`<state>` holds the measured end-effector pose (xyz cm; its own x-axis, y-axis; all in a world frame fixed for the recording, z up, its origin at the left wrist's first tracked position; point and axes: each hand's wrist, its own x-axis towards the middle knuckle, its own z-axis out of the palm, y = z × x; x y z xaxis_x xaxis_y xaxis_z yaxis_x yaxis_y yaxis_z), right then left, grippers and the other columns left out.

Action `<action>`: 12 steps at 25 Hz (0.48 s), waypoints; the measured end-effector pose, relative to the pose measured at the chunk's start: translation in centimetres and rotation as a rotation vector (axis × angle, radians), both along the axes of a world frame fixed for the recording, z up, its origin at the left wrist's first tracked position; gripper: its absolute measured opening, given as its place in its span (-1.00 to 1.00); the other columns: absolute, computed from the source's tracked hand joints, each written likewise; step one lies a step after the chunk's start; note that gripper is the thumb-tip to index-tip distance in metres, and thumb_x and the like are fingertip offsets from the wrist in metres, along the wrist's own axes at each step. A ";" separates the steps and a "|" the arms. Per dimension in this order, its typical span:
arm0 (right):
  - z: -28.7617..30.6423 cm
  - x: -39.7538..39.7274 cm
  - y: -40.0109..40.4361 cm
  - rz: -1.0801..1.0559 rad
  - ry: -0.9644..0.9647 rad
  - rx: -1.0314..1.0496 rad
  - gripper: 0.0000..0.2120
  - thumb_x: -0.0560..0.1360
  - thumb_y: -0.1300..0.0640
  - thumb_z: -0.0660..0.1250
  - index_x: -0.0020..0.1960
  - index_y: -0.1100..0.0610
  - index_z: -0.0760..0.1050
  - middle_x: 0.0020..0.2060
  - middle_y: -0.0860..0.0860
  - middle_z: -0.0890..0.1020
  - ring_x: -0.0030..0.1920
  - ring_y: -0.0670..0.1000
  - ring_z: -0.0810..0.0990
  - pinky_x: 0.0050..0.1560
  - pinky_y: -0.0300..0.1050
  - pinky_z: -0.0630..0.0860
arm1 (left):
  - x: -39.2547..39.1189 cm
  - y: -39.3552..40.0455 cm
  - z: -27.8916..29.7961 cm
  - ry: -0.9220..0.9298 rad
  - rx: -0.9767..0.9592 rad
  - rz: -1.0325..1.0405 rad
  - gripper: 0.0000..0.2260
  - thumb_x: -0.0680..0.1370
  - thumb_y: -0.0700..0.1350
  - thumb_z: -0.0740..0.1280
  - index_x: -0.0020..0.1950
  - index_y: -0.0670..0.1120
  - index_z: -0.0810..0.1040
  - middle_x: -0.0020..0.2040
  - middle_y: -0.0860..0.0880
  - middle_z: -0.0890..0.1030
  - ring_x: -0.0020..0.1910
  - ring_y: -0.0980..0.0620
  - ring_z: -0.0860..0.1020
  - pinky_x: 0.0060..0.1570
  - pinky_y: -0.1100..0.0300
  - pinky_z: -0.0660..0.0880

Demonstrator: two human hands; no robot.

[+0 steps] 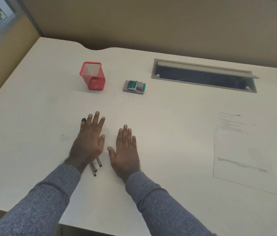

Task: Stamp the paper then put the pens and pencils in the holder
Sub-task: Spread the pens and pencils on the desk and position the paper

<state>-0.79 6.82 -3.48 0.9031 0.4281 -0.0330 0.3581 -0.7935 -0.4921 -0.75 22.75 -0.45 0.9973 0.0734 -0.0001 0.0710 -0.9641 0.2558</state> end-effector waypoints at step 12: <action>-0.8 3.7 -33.0 -0.481 0.009 -0.288 -0.34 0.59 -0.12 -0.08 0.54 0.27 -0.06 0.55 0.17 -0.04 0.54 0.14 -0.10 0.51 0.09 -0.09 | 4.7 -28.1 -1.1 0.115 -0.096 -0.316 -0.41 0.57 0.04 -0.03 0.57 -0.14 0.00 0.60 -0.10 -0.05 0.57 -0.09 -0.07 0.52 -0.10 -0.10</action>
